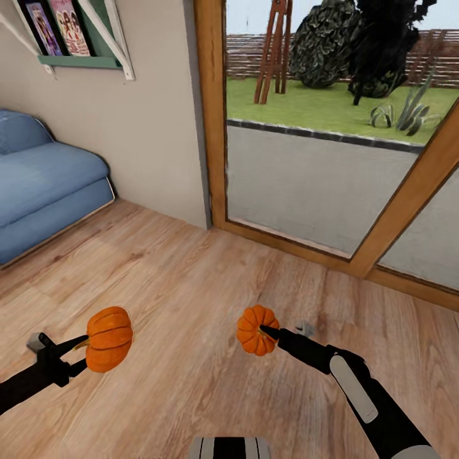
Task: Place each of the two pumpkins and all three candles from the living room inside a cabinet in the living room (use any cabinet), then make sure every cabinet is closed, and position the cauldron so it is next to a table in the living room.
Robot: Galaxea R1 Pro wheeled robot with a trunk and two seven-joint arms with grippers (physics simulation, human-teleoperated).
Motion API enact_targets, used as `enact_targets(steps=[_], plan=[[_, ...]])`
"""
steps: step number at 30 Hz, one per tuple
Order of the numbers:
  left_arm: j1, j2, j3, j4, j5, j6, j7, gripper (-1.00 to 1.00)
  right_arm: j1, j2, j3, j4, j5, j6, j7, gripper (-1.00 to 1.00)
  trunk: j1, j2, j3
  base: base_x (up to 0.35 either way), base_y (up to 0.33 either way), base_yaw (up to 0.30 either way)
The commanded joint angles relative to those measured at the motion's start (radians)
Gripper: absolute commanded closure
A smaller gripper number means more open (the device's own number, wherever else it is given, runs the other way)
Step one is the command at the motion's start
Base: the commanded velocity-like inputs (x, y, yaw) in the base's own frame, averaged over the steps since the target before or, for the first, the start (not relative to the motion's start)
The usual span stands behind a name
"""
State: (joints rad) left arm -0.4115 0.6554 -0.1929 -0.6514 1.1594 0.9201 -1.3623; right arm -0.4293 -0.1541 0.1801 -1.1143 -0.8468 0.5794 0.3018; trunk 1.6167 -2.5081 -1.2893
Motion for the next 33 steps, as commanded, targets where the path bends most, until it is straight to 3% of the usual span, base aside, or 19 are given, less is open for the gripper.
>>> enact_targets(steps=[1,13,25,33], plan=[[-0.002,0.001,-0.007,0.001,0.008,0.011,-0.004,1.00,0.000,-0.001,0.001,-0.001,-0.007,0.004,-0.003,1.00,-0.001,0.000,0.003,-0.202,0.000,0.272],[-0.002,0.001,-0.007,0.001,0.003,0.011,0.030,1.00,0.000,-0.001,0.001,-0.002,-0.007,0.004,-0.003,1.00,-0.006,0.003,0.050,-0.297,0.000,0.062],[-0.002,0.001,-0.001,-0.001,0.003,0.002,0.041,1.00,0.000,-0.001,0.001,-0.003,-0.007,0.004,-0.003,1.00,-0.006,0.003,0.055,-0.031,-0.001,0.153],[-0.001,0.000,-0.002,-0.001,0.005,0.002,0.039,1.00,0.000,-0.001,0.002,-0.004,-0.008,0.004,-0.003,1.00,-0.006,0.003,0.058,-0.187,-0.136,0.113]])
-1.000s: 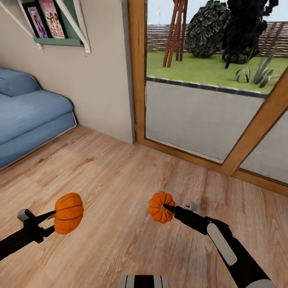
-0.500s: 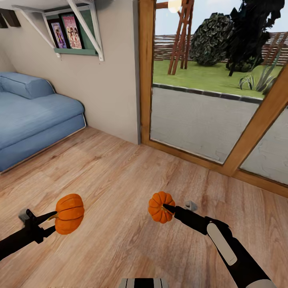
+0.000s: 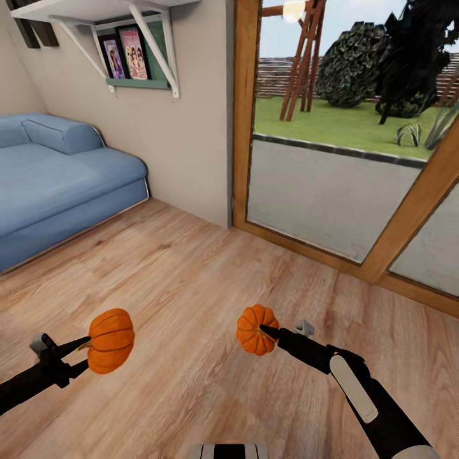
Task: Place each of the two pumpkins and all three candles from the living room inside a cabinet in the living room (use any cabinet), then make sure every cabinet is closed, and position the cauldron so it is next to a table in the living room.
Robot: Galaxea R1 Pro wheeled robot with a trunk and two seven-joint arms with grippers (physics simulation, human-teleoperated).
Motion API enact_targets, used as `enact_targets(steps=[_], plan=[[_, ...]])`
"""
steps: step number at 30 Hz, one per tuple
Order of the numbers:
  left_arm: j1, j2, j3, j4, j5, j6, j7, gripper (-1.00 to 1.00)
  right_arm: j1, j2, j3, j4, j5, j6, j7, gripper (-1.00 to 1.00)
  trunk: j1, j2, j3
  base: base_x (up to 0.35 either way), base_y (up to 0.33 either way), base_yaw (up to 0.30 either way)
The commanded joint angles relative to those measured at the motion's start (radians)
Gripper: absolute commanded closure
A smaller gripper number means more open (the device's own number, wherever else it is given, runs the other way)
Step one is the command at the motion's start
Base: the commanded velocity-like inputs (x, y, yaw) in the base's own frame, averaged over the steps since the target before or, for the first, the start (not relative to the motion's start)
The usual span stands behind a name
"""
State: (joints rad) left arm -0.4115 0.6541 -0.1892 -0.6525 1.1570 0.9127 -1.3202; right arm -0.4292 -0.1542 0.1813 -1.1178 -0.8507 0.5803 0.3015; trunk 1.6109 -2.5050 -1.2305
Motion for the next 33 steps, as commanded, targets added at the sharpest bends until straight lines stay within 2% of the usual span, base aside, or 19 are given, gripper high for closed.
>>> enact_targets(steps=[1,21,33], plan=[[-0.002,0.001,-0.006,0.001,0.007,0.009,-0.004,1.00,0.000,-0.001,0.001,-0.001,-0.004,0.003,-0.002,1.00,-0.001,0.000,0.000,-0.173,-0.248,0.227],[-0.002,0.001,-0.006,0.000,0.007,0.008,-0.009,1.00,0.000,-0.001,0.001,-0.001,-0.003,0.003,-0.002,1.00,-0.001,0.000,0.015,-0.169,-0.269,0.237],[-0.001,0.001,-0.006,0.000,0.011,0.007,-0.011,1.00,0.000,-0.001,0.001,0.000,-0.002,0.003,-0.002,1.00,-0.001,0.000,0.024,-0.218,-0.126,0.238]])
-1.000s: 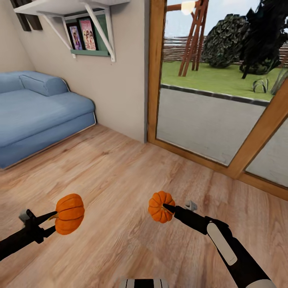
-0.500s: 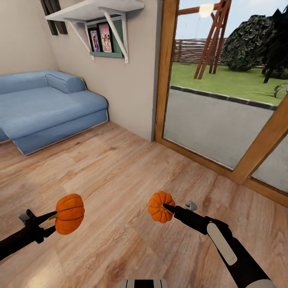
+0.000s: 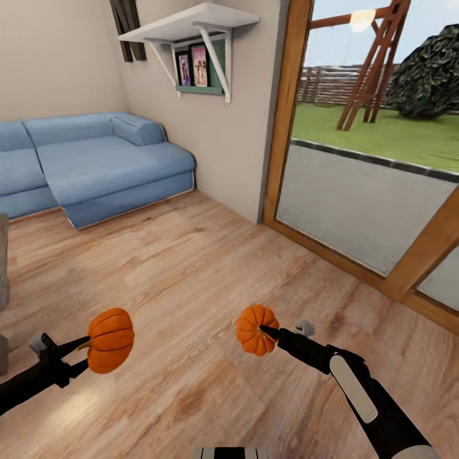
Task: Place each of the two pumpkins and all three candles from the living room inside a cabinet in the living room (use any cabinet), then make sure every cabinet is closed, and position the cauldron so it is next to a table in the living room.
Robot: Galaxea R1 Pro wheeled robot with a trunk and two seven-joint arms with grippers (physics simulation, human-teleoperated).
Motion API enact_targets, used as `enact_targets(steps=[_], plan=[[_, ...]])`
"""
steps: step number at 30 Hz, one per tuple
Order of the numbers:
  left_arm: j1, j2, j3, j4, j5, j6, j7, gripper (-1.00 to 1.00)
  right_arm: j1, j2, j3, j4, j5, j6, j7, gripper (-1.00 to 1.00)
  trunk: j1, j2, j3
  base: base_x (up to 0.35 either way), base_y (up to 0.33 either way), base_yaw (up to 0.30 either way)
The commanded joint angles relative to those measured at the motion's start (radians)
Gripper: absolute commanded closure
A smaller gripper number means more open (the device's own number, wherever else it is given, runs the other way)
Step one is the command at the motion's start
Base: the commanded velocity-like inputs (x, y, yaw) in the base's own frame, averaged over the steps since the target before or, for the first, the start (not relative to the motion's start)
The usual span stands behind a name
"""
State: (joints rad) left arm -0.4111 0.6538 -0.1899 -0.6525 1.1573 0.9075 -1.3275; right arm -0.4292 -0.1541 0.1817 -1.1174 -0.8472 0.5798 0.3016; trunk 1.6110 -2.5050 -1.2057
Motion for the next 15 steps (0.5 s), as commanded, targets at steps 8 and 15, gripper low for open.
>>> enact_targets(steps=[8,15], plan=[[-0.002,0.001,-0.003,0.001,0.014,0.011,-0.007,1.00,0.000,-0.001,0.001,-0.001,-0.006,0.003,-0.002,1.00,-0.001,0.000,0.005,-0.127,-0.066,0.238],[-0.002,0.001,-0.004,0.001,0.017,0.013,-0.007,1.00,0.000,-0.001,0.001,-0.001,-0.007,0.003,-0.002,1.00,-0.001,0.000,0.011,-0.031,-0.003,0.238]])
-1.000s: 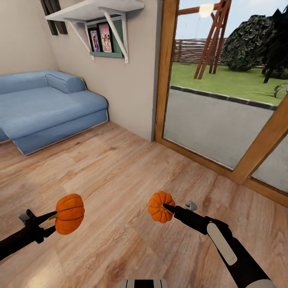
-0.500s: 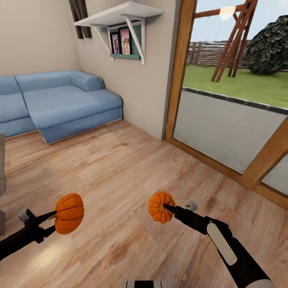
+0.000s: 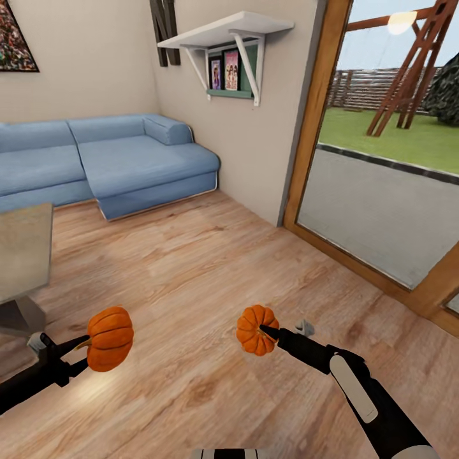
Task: Place each of the two pumpkins and all three candles from the living room inside a cabinet in the living room (use any cabinet), then make sure every cabinet is closed, and position the cauldron so it is next to a table in the living room.
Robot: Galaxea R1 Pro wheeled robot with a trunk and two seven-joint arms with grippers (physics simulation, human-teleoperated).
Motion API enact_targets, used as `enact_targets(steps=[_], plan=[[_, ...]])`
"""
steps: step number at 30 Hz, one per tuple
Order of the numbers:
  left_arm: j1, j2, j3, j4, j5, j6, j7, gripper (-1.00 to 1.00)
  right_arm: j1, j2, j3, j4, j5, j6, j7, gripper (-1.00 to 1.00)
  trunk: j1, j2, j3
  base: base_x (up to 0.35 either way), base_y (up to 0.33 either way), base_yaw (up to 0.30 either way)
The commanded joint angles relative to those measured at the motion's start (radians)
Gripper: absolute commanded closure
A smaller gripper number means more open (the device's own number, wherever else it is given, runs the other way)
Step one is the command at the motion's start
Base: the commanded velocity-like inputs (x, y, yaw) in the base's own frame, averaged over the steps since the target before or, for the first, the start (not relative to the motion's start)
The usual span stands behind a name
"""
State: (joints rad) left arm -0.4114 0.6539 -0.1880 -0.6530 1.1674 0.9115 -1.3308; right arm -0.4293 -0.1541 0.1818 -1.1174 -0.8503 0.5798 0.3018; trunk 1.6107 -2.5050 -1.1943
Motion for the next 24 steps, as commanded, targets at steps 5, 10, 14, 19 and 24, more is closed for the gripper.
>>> enact_targets(steps=[5,10,14,19,24], plan=[[-0.002,0.001,-0.006,0.001,0.008,0.016,-0.004,1.00,0.000,-0.001,0.001,-0.001,-0.004,0.003,-0.003,1.00,0.000,0.000,0.003,-0.008,0.000,0.238],[-0.001,0.001,-0.006,0.001,0.008,0.019,-0.002,1.00,0.000,-0.001,0.001,-0.001,-0.004,0.003,-0.003,1.00,0.000,0.000,0.007,-0.001,0.000,0.238],[-0.002,0.001,-0.005,0.002,0.008,0.020,-0.001,1.00,0.000,-0.001,0.000,-0.001,-0.005,0.003,-0.003,1.00,-0.002,0.001,0.025,0.000,0.000,0.230],[-0.002,0.001,-0.005,0.002,0.008,0.020,-0.001,1.00,0.000,-0.001,-0.001,-0.001,-0.008,0.003,-0.001,1.00,-0.004,0.002,0.045,0.000,0.000,0.053],[-0.001,0.001,-0.005,0.003,0.009,0.020,-0.002,1.00,0.000,-0.001,0.000,-0.001,-0.005,0.003,-0.001,1.00,-0.007,0.003,0.066,0.000,0.000,0.106]])
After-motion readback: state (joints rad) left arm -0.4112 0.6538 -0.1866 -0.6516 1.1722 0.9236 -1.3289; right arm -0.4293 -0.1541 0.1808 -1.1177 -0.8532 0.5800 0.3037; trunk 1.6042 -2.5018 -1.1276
